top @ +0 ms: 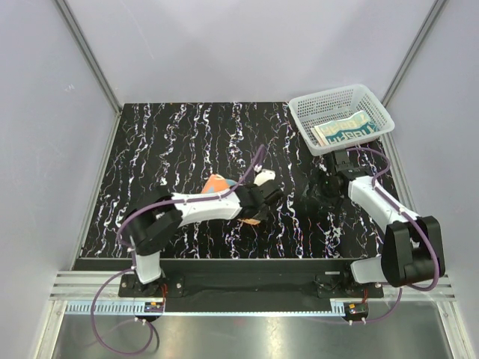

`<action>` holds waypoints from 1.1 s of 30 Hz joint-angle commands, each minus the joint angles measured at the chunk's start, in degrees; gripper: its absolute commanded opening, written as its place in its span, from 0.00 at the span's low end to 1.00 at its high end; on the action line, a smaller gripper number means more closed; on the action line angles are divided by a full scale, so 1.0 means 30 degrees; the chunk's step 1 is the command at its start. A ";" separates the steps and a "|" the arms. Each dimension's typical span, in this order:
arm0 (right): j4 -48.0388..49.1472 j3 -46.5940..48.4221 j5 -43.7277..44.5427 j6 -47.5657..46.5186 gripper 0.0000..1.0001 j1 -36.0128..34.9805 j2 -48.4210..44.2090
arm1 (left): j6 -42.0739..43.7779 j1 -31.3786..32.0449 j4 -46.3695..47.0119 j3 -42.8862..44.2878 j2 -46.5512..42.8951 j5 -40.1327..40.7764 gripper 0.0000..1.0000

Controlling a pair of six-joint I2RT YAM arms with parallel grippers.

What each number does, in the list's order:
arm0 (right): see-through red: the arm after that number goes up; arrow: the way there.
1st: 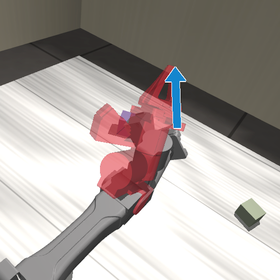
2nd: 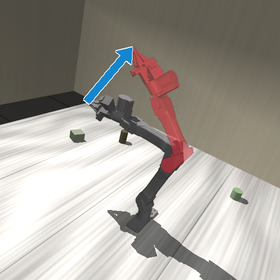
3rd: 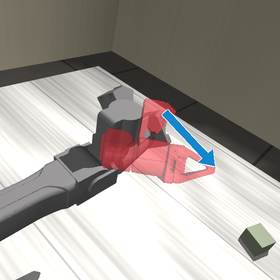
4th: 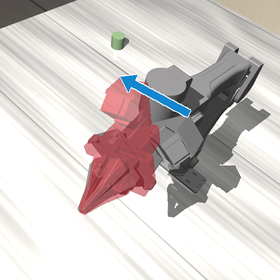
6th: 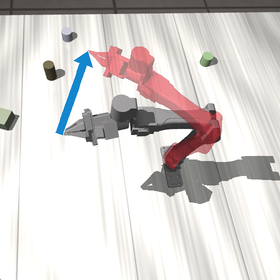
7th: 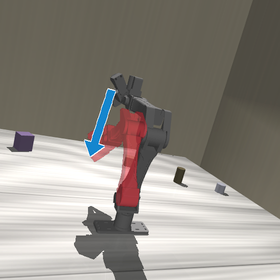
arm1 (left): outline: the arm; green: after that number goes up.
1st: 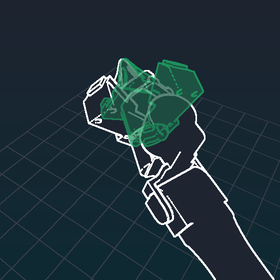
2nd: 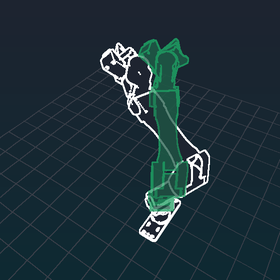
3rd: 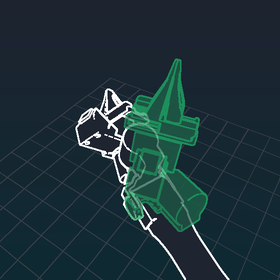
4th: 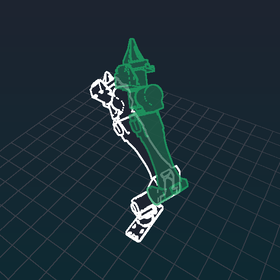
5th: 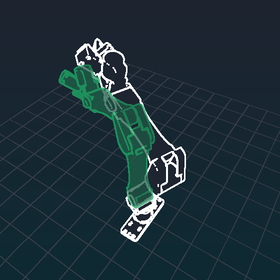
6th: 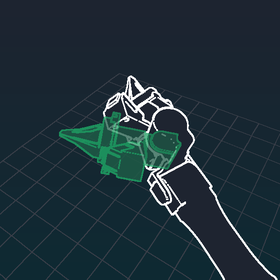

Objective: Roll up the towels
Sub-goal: Roll the towel

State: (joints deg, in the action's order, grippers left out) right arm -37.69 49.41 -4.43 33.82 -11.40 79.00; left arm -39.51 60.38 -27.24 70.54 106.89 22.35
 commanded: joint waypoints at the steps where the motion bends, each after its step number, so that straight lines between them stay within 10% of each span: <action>1: -0.0648 -0.0209 -0.1482 -0.0493 0.84 0.0049 -0.0757 | -0.0893 -0.0292 0.2516 -0.0951 -0.1967 -0.4540 0.00; 21: 0.7691 -0.4396 -1.1558 0.2404 0.85 0.0020 -0.3511 | -0.8301 -0.6793 1.9941 -1.1441 -0.4342 -1.7348 0.00; 33: 1.5890 -0.6888 -0.8723 0.5566 0.82 -0.3464 -0.0533 | -1.5891 -0.7910 3.2806 -1.5310 0.0193 -1.8758 0.00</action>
State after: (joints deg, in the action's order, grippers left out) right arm -2.04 29.54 -34.57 46.44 -19.44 73.47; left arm -79.50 36.82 54.33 26.52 103.72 -31.29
